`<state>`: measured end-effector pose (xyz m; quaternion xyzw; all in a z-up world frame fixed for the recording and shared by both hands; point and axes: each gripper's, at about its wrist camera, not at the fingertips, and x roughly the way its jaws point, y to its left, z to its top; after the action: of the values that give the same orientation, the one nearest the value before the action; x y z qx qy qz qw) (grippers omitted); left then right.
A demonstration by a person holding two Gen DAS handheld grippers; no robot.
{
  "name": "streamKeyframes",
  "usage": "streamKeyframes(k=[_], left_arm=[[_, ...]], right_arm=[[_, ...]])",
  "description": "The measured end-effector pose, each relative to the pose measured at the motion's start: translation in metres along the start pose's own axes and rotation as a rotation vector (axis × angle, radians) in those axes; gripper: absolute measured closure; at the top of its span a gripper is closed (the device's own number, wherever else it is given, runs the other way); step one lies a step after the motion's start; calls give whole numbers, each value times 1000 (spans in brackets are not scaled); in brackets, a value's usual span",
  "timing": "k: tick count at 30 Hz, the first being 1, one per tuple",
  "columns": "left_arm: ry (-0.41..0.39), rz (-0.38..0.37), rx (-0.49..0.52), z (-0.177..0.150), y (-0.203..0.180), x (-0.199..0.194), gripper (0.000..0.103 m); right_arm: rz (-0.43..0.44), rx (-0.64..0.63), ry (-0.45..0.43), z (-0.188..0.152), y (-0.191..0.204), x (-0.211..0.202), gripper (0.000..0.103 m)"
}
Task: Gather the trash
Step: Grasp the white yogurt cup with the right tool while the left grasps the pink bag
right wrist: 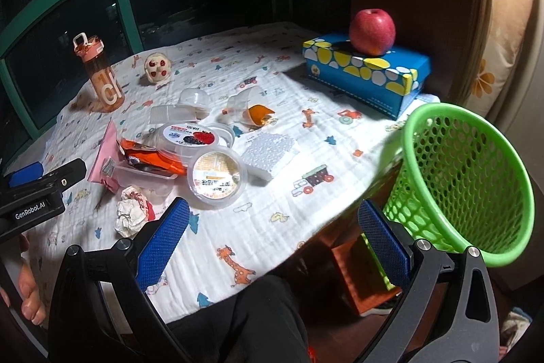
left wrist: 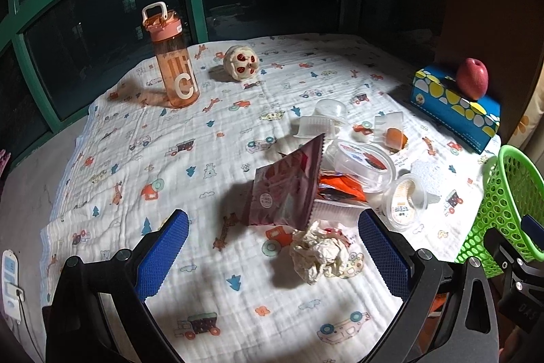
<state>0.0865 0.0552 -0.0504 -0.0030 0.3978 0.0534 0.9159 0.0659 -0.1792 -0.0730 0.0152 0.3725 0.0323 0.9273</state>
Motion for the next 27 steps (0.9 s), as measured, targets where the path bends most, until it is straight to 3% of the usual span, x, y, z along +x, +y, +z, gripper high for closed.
streamKeyframes(k=[17,27], left_arm=[[35,6,-39,10,23,31,6],[37,-75,-23,18,19,44,7]], right_arm=[[172,-102,56,13,33,65,5],[157,-202,77,20,48,105,7]])
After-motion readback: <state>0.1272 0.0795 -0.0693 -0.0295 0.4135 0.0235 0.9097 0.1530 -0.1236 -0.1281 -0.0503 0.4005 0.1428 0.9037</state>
